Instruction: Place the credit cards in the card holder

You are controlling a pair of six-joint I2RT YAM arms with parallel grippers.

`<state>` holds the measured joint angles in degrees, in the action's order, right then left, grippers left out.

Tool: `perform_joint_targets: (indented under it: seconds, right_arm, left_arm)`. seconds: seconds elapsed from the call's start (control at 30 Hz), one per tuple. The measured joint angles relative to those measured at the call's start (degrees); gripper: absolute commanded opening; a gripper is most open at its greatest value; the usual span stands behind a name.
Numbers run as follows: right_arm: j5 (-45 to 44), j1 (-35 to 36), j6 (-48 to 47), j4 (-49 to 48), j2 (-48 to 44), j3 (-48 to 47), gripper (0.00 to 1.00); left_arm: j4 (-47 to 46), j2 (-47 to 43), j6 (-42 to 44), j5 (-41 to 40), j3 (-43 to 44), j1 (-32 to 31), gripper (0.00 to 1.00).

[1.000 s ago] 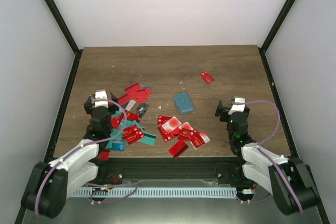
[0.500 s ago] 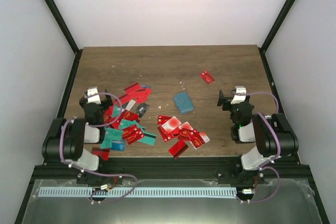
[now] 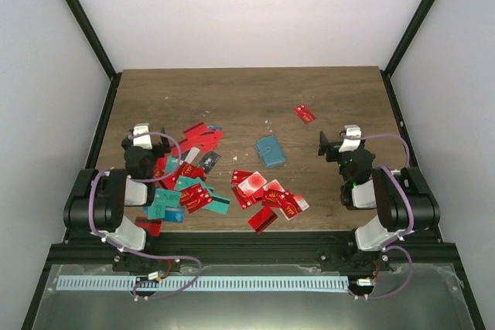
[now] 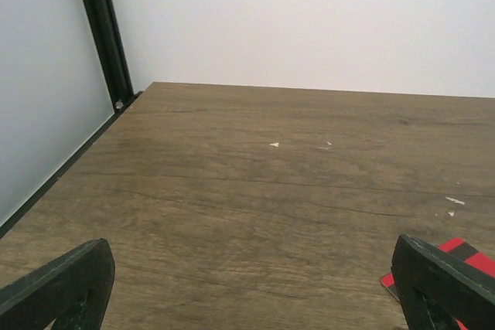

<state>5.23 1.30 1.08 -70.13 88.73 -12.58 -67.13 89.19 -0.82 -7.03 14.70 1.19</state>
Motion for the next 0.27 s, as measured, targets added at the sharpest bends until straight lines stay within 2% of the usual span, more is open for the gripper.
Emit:
perform_joint_targets:
  seconds: [0.27]
  right_arm:
    - [0.6, 0.0, 0.0, 0.2, 0.0, -0.2, 1.00]
  left_arm:
    - [0.8, 0.0, 1.1, 3.1, 0.9, 0.0, 1.00]
